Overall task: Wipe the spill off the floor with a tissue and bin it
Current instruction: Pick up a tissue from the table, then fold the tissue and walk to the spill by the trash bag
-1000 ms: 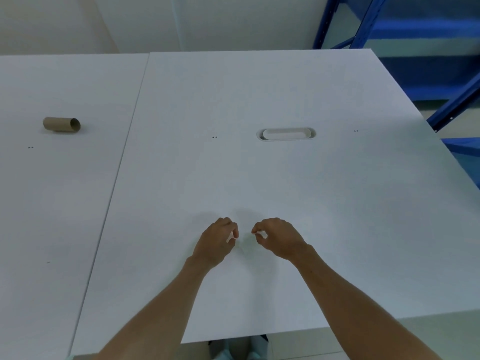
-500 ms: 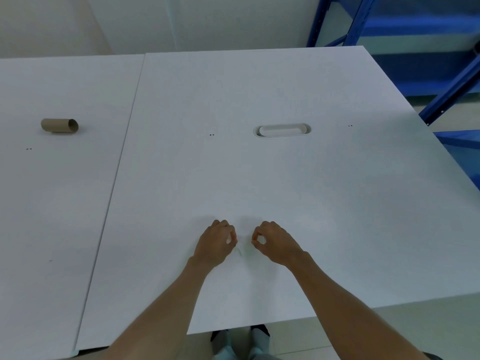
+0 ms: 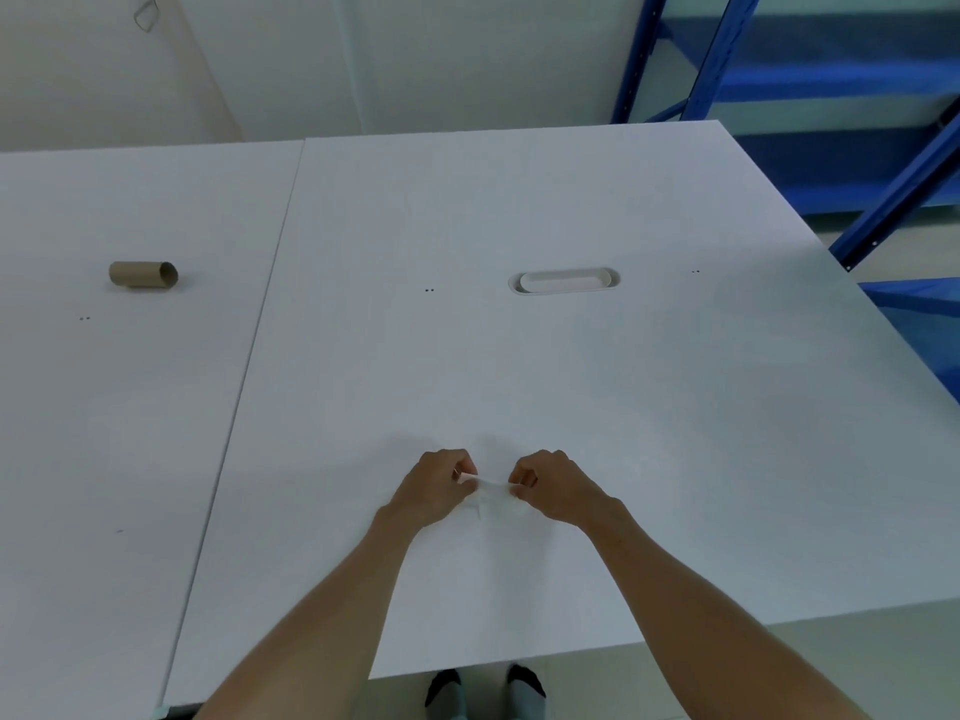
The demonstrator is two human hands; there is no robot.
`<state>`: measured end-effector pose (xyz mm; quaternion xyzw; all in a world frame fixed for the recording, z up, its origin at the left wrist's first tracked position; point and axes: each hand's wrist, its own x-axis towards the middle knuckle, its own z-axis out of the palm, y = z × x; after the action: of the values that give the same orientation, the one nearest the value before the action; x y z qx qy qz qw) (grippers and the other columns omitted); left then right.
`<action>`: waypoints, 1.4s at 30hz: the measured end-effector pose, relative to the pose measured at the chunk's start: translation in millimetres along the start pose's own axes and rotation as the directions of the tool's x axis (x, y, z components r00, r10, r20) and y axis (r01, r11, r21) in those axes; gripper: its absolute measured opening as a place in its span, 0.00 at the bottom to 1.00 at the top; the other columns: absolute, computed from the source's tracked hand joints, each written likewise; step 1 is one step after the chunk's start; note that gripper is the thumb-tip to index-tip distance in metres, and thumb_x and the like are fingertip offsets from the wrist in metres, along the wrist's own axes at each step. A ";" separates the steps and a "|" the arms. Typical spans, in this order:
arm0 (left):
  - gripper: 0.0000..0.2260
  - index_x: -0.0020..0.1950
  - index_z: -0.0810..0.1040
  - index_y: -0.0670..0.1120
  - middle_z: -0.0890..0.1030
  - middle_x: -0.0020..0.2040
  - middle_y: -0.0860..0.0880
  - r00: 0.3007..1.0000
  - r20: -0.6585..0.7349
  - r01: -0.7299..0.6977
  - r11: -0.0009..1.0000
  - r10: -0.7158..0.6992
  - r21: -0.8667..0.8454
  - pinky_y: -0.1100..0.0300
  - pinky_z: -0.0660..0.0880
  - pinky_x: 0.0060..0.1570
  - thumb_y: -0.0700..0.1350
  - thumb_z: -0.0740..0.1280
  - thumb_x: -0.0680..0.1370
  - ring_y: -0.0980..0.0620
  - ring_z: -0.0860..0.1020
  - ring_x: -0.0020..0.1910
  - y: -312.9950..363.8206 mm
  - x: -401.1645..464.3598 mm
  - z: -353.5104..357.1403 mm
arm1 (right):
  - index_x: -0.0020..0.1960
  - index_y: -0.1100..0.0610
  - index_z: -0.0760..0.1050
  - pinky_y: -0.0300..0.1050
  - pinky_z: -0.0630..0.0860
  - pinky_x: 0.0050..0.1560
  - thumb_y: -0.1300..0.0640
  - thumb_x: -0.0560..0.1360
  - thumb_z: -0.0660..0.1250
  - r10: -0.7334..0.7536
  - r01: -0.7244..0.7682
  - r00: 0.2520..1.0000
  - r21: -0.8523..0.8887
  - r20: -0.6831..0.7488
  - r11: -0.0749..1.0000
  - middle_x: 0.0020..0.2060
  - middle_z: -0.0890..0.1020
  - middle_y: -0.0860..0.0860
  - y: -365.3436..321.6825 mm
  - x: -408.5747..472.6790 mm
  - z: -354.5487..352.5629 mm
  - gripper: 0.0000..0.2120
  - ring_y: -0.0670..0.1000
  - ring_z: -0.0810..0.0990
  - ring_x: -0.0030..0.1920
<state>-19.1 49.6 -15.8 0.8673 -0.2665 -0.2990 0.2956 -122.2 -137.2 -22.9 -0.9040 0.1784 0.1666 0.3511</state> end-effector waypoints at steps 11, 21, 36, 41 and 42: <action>0.01 0.43 0.81 0.50 0.83 0.40 0.52 0.982 -0.179 -0.089 0.979 0.055 -0.185 0.73 0.69 0.31 0.45 0.71 0.74 0.56 0.80 0.39 63.6 15.1 -74.8 | 0.41 0.48 0.83 0.29 0.71 0.26 0.56 0.72 0.71 -0.056 0.089 0.980 0.169 -0.192 0.982 0.33 0.83 0.46 -52.6 3.9 -94.7 0.05 0.38 0.77 0.27; 0.01 0.43 0.81 0.49 0.85 0.42 0.48 0.942 -0.292 -0.249 0.930 0.167 -0.271 0.57 0.80 0.43 0.44 0.72 0.74 0.50 0.83 0.40 127.2 19.2 -149.8 | 0.51 0.60 0.85 0.47 0.82 0.47 0.61 0.74 0.72 -0.113 0.203 0.965 0.400 -0.236 0.894 0.41 0.84 0.56 -106.4 -5.0 -188.7 0.07 0.50 0.80 0.40; 0.04 0.47 0.85 0.46 0.86 0.46 0.45 0.880 -0.376 -0.425 0.835 0.290 -0.350 0.53 0.78 0.50 0.43 0.72 0.74 0.44 0.83 0.49 198.7 6.2 -216.2 | 0.49 0.59 0.85 0.47 0.83 0.45 0.59 0.74 0.71 -0.263 0.404 0.880 0.331 -0.397 0.853 0.41 0.86 0.54 -160.3 -24.8 -266.3 0.07 0.48 0.84 0.38; 0.05 0.48 0.85 0.44 0.86 0.47 0.45 0.841 -0.425 -0.489 0.805 0.335 -0.335 0.59 0.79 0.48 0.42 0.72 0.74 0.48 0.83 0.48 229.1 -2.7 -246.0 | 0.48 0.58 0.86 0.43 0.82 0.44 0.58 0.74 0.70 -0.309 0.478 0.832 0.314 -0.461 0.820 0.41 0.87 0.54 -183.3 -36.8 -296.6 0.07 0.50 0.86 0.42; 0.05 0.49 0.85 0.44 0.86 0.48 0.45 0.832 -0.441 -0.500 0.800 0.337 -0.333 0.57 0.78 0.50 0.41 0.72 0.74 0.48 0.83 0.48 234.6 -3.9 -251.1 | 0.48 0.58 0.85 0.44 0.82 0.44 0.58 0.74 0.70 -0.313 0.487 0.829 0.325 -0.463 0.810 0.41 0.87 0.54 -187.9 -39.4 -302.6 0.07 0.51 0.86 0.43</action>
<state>81.0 -19.4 305.6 0.7363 -0.3223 -0.1126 0.5843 -21.1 -209.6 313.2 -0.8352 0.0780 -0.1385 0.5265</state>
